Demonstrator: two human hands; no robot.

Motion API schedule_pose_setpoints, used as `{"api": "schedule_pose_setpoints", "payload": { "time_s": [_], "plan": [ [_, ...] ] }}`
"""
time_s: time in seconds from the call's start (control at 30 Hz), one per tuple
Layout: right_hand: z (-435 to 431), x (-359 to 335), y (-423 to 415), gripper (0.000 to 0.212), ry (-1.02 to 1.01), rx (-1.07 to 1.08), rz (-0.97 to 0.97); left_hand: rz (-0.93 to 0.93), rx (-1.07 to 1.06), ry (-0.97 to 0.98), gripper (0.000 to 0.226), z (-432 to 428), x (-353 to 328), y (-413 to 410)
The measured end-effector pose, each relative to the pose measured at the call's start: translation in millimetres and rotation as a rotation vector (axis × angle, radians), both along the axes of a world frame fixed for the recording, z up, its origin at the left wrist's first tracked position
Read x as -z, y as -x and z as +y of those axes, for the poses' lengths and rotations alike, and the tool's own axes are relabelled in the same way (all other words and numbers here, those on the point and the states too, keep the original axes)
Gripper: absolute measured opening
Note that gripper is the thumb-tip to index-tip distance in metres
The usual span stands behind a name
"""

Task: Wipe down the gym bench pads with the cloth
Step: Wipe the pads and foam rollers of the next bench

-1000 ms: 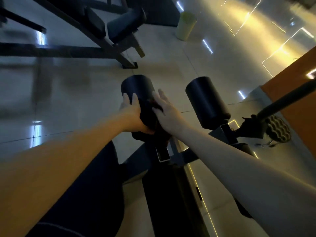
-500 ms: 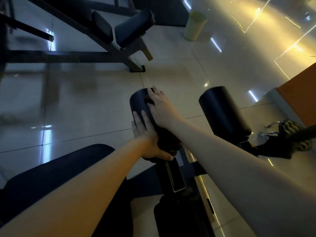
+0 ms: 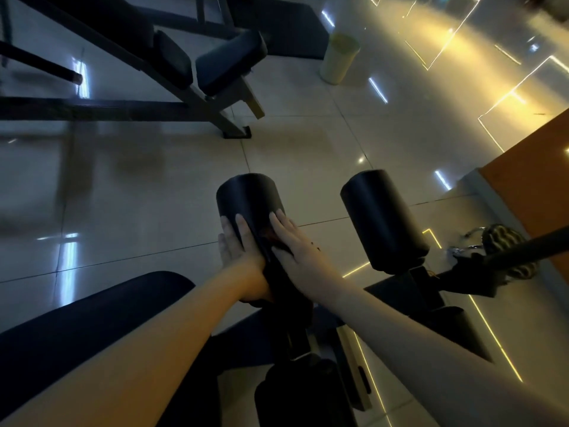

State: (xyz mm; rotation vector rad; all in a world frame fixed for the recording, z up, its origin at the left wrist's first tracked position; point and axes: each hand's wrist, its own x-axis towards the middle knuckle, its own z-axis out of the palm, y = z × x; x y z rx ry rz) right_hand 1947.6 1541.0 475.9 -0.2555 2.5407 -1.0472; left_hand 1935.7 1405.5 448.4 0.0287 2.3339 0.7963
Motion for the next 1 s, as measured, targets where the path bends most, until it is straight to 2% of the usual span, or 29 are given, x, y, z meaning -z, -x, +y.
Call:
{"api": "schedule_pose_setpoints", "payload": {
  "time_s": [0.17, 0.3, 0.37, 0.57, 0.77, 0.97, 1.0],
  "plan": [
    [2, 2, -11, 0.058, 0.010, 0.022, -0.019, 0.014, -0.025, 0.006, 0.118, 5, 5, 2],
    [-14, 6, 25, 0.056, -0.034, 0.051, 0.060, 0.010, -0.090, 0.122, 0.160, 14, -8, 3],
    [-22, 11, 49, 0.056, -0.051, 0.068, 0.077, 0.016, -0.039, 0.195, 0.163, 20, -14, -1],
    [-39, 12, 102, 0.053, -0.005, 0.139, 0.095, 0.033, -0.073, 0.135, 0.168, 23, -20, -2],
    [-11, 11, 55, 0.057, 0.011, -0.099, 0.092, 0.099, -0.096, 0.167, 0.170, 20, -11, -6],
    [13, 4, 11, 0.065, 0.008, -0.254, 0.011, 0.084, -0.120, 0.044, 0.162, 4, -4, -6],
    [10, 3, 14, 0.065, -0.011, -0.267, 0.016, 0.066, -0.121, -0.034, 0.158, 3, -2, -7]
  ]
}}
